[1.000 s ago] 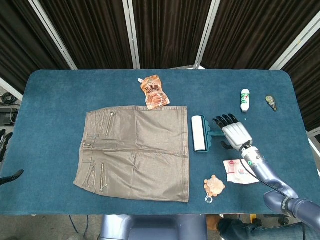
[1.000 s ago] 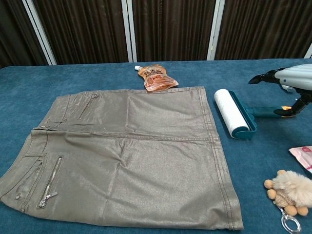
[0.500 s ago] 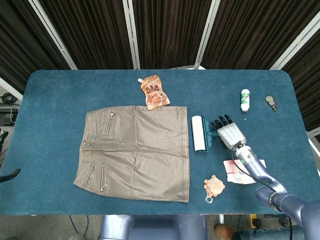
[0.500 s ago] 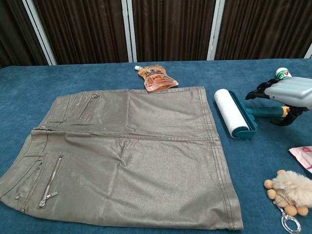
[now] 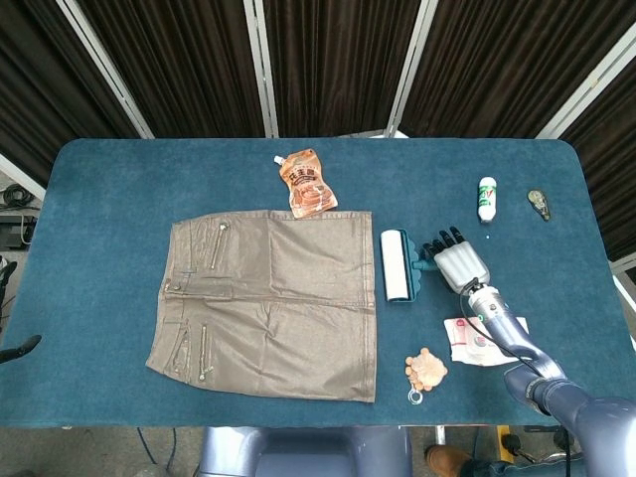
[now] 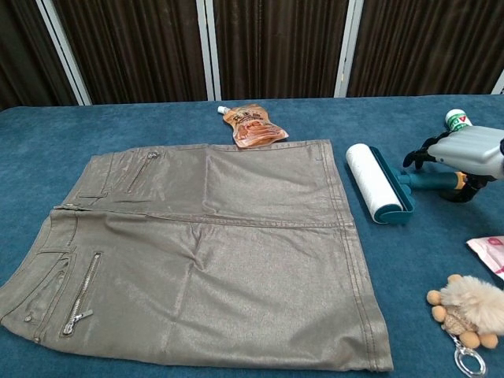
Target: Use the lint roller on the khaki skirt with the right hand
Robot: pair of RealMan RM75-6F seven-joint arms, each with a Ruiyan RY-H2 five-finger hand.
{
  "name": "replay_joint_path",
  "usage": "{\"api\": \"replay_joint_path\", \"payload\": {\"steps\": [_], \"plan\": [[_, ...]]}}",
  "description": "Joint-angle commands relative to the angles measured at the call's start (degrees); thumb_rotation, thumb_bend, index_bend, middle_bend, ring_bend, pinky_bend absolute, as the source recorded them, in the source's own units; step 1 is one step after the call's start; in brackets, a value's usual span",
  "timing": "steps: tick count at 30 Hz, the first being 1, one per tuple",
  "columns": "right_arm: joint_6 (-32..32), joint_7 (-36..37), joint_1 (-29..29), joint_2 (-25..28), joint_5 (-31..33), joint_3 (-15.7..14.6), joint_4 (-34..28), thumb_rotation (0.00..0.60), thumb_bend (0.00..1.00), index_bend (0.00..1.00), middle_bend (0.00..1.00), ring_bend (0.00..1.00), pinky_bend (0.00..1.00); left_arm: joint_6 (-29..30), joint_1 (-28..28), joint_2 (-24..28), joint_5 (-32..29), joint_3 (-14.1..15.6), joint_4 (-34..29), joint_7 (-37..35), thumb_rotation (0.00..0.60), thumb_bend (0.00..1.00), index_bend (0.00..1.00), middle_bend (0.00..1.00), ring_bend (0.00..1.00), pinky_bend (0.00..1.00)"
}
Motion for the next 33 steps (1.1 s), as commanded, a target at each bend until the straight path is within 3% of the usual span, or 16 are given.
{"api": "replay_joint_path", "payload": {"steps": [1, 8, 14, 20, 23, 25, 29, 33], "plan": [[0.89, 1.25, 0.23, -1.29, -1.05, -0.93, 2.85, 0.6, 0.46, 0.31, 0.4, 0.34, 0.34, -0.11, -0.06, -0.05, -0.07, 0.01, 0.06, 0.07, 0.6, 0.0, 0.0, 0.0, 0.0, 0.0], [5.32, 6.68, -0.31, -1.59, -3.19, -2.03, 5.14, 0.6, 0.64, 0.42, 0.49, 0.42, 0.41, -0.19, -0.14, -0.08, 0.16, 0.16, 0.07, 0.01, 0.6, 0.0, 0.0, 0.0, 0.0, 0.0], [8.75, 8.46, -0.3, -0.03, -4.88, -2.79, 4.21, 0.6, 0.68, 0.43, 0.5, 0.42, 0.42, 0.24, 0.0, 0.17, 0.73, 0.35, -0.34, -0.28, 0.6, 0.0, 0.0, 0.0, 0.0, 0.0], [13.2, 7.02, 0.82, 4.13, -5.95, -1.62, -2.4, 0.6, 0.71, 0.43, 0.5, 0.43, 0.42, 0.66, 0.17, 0.72, 1.4, 0.51, -0.84, -1.22, 0.6, 0.0, 0.0, 0.0, 0.0, 0.0], [15.41, 4.98, 1.92, 6.6, -7.03, -0.89, -7.39, 0.6, 0.72, 0.43, 0.5, 0.43, 0.42, 0.89, 0.24, 0.98, 1.74, 0.55, -1.06, -1.74, 0.6, 0.0, 0.0, 0.0, 0.0, 0.0], [16.38, 1.22, 3.33, 9.43, -8.33, -0.35, -14.07, 0.6, 0.73, 0.43, 0.5, 0.43, 0.42, 0.97, 0.27, 1.25, 2.19, 0.7, -1.32, -2.24, 0.6, 0.0, 0.0, 0.0, 0.0, 0.0], [12.19, -10.96, 5.96, 15.32, -7.58, 1.13, -30.74, 0.6, 0.73, 0.43, 0.5, 0.42, 0.42, 1.0, 0.31, 1.77, 2.95, 0.99, -1.56, -3.25, 0.6, 0.0, 0.0, 0.0, 0.0, 0.0], [7.11, -22.42, 8.44, 16.75, -4.62, 3.11, -43.24, 0.6, 0.73, 0.43, 0.5, 0.42, 0.42, 0.88, 0.27, 2.29, 3.23, 1.06, -1.54, -4.57, 0.6, 0.0, 0.0, 0.0, 0.0, 0.0]]}}
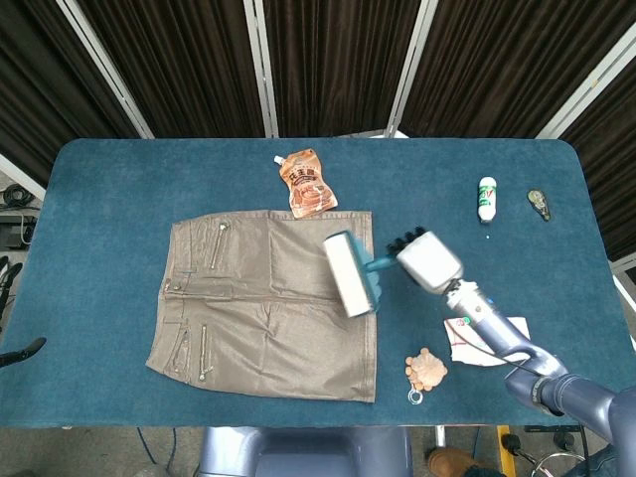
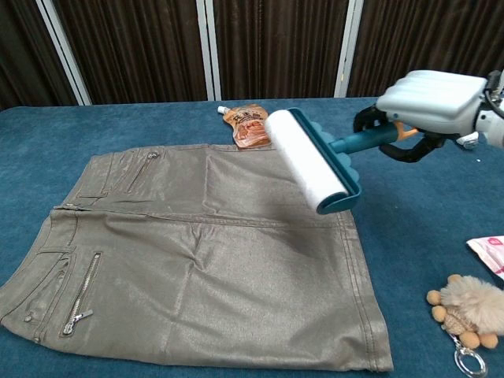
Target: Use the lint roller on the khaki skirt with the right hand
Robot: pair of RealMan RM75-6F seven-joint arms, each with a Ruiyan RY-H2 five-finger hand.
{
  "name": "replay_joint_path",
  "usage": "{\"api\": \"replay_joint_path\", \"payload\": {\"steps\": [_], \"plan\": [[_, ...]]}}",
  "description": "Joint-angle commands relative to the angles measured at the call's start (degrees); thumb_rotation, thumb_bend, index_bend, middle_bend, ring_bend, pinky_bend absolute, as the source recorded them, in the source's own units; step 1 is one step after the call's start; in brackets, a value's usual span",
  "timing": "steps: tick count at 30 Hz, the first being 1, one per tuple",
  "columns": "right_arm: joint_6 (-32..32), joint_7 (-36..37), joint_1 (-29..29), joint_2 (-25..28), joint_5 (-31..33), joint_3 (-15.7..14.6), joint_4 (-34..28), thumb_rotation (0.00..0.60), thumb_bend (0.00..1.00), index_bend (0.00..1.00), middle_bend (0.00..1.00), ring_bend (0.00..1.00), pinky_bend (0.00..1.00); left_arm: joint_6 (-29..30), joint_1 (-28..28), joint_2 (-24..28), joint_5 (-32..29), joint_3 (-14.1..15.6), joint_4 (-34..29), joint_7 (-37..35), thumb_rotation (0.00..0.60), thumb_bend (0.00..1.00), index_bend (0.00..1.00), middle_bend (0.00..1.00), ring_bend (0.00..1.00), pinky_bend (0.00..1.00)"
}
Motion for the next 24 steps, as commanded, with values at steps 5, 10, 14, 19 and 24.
{"api": "replay_joint_path", "payload": {"steps": [5, 10, 14, 19, 24], "plan": [[-10.11, -27.35, 6.38, 2.7, 7.11, 4.36, -24.04, 0.6, 0.75, 0.43, 0.51, 0.43, 0.42, -0.37, -0.07, 0.85, -0.19, -0.1, 0.58, -2.43, 0.6, 0.0, 0.0, 0.0, 0.0, 0.0], [-12.64, -36.81, 8.53, -1.88, 11.18, 4.68, -26.38, 0.6, 0.77, 0.44, 0.51, 0.43, 0.42, -0.51, 0.06, 1.46, -0.65, -0.25, 1.08, -4.23, 0.6, 0.0, 0.0, 0.0, 0.0, 0.0], [-13.34, -44.25, 9.66, -5.45, 14.98, 4.07, -25.77, 0.6, 0.78, 0.44, 0.51, 0.44, 0.42, -0.37, 0.21, 1.95, -0.71, -0.31, 1.18, -5.51, 0.6, 0.0, 0.0, 0.0, 0.0, 0.0], [-12.83, -51.44, 9.8, -7.88, 21.02, 2.57, -23.71, 0.6, 0.79, 0.45, 0.52, 0.44, 0.43, -0.26, 0.29, 2.17, -0.56, -0.26, 1.31, -6.02, 0.6, 0.0, 0.0, 0.0, 0.0, 0.0], [-12.08, -55.35, 9.85, -7.66, 22.91, 0.61, -21.0, 0.6, 0.8, 0.45, 0.52, 0.44, 0.43, -0.28, 0.25, 2.12, -0.37, -0.19, 1.28, -6.03, 0.6, 0.0, 0.0, 0.0, 0.0, 0.0]]}}
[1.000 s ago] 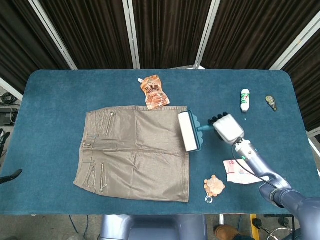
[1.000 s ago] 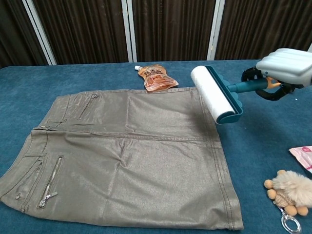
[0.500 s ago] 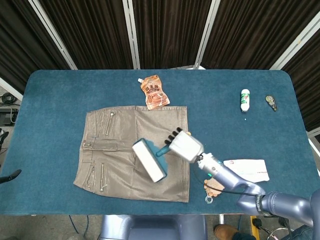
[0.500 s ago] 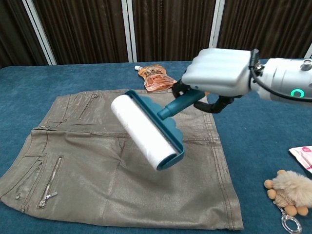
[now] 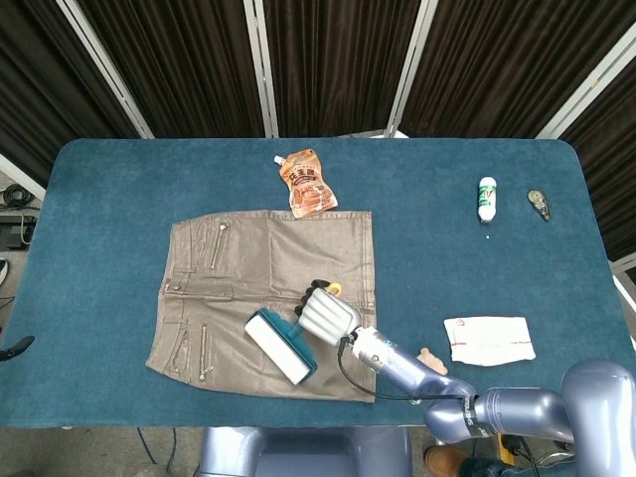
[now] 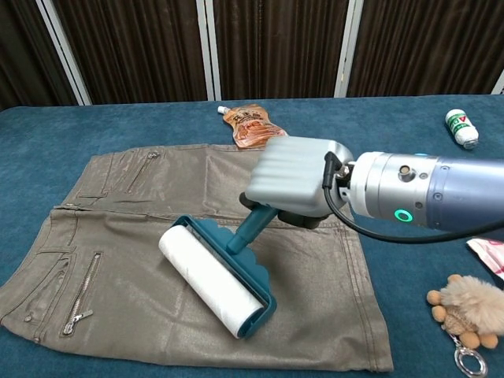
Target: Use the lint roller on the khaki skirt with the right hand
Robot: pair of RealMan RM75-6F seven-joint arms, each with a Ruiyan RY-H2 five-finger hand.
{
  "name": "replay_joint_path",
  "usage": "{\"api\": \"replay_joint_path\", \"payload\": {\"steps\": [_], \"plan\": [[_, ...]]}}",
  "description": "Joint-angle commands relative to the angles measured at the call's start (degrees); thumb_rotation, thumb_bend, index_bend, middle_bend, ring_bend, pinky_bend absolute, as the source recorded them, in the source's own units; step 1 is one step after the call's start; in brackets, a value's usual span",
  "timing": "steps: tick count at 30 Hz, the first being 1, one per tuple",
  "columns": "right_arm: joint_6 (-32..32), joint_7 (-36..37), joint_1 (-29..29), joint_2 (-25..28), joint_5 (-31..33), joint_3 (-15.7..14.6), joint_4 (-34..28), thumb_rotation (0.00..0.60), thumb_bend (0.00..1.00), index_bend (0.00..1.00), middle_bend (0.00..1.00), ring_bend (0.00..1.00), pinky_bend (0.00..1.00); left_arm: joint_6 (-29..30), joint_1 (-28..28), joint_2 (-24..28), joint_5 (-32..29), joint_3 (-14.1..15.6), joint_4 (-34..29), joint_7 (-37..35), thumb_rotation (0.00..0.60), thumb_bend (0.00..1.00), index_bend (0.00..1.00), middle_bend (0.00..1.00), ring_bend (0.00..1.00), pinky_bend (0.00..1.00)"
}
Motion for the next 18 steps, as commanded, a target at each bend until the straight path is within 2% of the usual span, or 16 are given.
{"api": "replay_joint_path", "payload": {"steps": [1, 11, 13, 18], "plan": [[0.86, -2.44, -0.11, -0.11, 1.9, -1.85, 2.55, 0.6, 0.81, 0.46, 0.52, 0.44, 0.43, -0.06, -0.05, -0.04, 0.06, 0.03, -0.02, 0.14, 0.6, 0.0, 0.0, 0.0, 0.0, 0.0], [3.26, -0.9, -2.25, 5.78, 3.26, -4.45, 7.11, 0.6, 0.81, 0.46, 0.53, 0.45, 0.43, -0.57, -0.34, -0.25, -0.13, 0.06, -0.26, 0.82, 0.6, 0.0, 0.0, 0.0, 0.0, 0.0], [3.78, -0.21, -3.38, 7.72, 4.1, -5.21, 9.66, 0.6, 0.81, 0.46, 0.53, 0.45, 0.43, -0.43, -0.35, -0.28, 0.29, 0.18, -0.51, 1.07, 0.6, 0.0, 0.0, 0.0, 0.0, 0.0], [3.94, 1.61, -4.05, 8.94, 3.72, -5.8, 10.96, 0.6, 0.81, 0.46, 0.53, 0.45, 0.43, -0.11, -0.3, -0.28, 0.91, 0.38, -0.99, 1.42, 0.6, 0.0, 0.0, 0.0, 0.0, 0.0]]}}
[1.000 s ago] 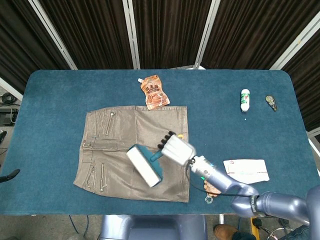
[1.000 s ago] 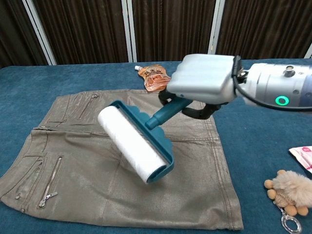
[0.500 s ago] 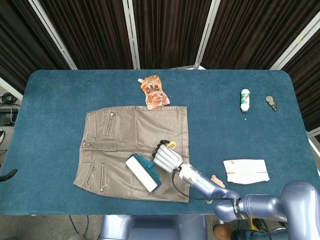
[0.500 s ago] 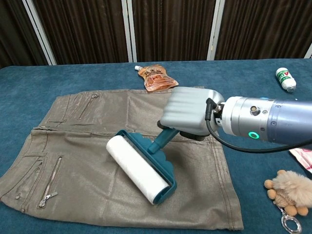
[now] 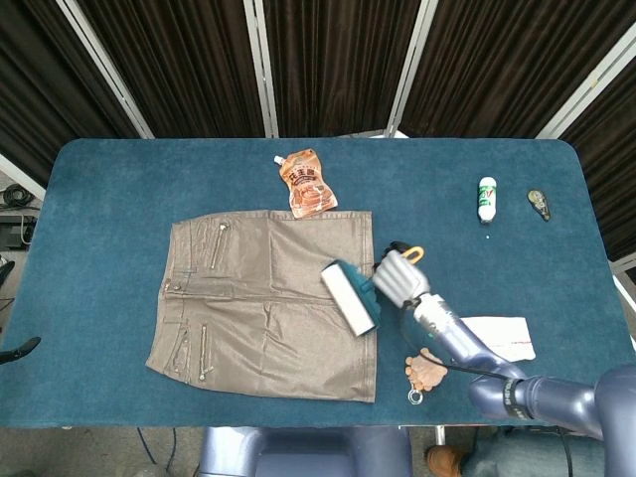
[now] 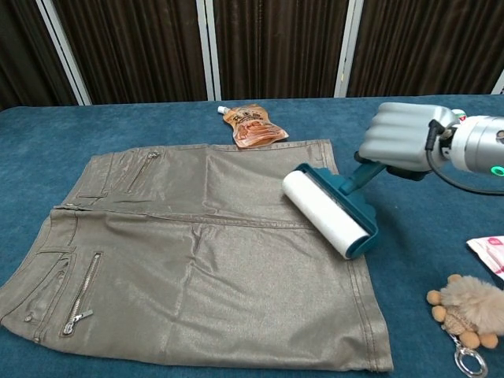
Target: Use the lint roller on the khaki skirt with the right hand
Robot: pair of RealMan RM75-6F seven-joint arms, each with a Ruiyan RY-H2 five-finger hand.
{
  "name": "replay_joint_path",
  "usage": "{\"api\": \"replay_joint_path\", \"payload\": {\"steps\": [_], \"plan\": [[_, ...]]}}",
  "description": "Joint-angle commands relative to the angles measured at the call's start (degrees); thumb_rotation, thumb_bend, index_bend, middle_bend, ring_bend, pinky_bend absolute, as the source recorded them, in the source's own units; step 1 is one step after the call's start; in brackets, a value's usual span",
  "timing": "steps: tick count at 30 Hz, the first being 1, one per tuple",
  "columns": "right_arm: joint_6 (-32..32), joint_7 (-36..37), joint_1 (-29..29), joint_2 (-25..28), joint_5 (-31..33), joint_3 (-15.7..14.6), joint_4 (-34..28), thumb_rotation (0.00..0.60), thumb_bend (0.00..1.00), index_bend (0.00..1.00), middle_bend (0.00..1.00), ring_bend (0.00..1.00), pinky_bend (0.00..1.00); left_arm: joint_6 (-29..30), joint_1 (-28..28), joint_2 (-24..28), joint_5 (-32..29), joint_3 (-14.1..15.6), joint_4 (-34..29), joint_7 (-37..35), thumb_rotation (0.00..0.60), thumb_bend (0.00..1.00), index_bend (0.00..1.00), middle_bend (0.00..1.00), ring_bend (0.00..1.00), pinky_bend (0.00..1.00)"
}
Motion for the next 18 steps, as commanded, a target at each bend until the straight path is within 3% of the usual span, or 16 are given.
{"api": "replay_joint_path", "payload": {"steps": [1, 10, 18], "plan": [[0.3, 1.0, -0.55, 0.83, -0.09, -0.5, 0.58, 0.6, 0.81, 0.46, 0.53, 0.45, 0.43, 0.13, 0.02, 0.02, 0.2, 0.06, -0.15, 0.06, 0.6, 0.0, 0.0, 0.0, 0.0, 0.0], [0.46, -0.3, 0.22, 0.43, -1.05, -0.67, -2.41, 0.6, 0.82, 0.46, 0.53, 0.45, 0.43, 0.37, 0.01, 0.34, 0.73, 0.14, -0.37, -0.66, 0.6, 0.0, 0.0, 0.0, 0.0, 0.0], [0.05, -4.02, 3.1, -2.61, -2.3, 0.39, -9.83, 0.6, 0.83, 0.47, 0.53, 0.45, 0.43, 0.13, -0.06, 0.59, 0.75, 0.2, -0.05, -1.66, 0.6, 0.0, 0.0, 0.0, 0.0, 0.0]]}}
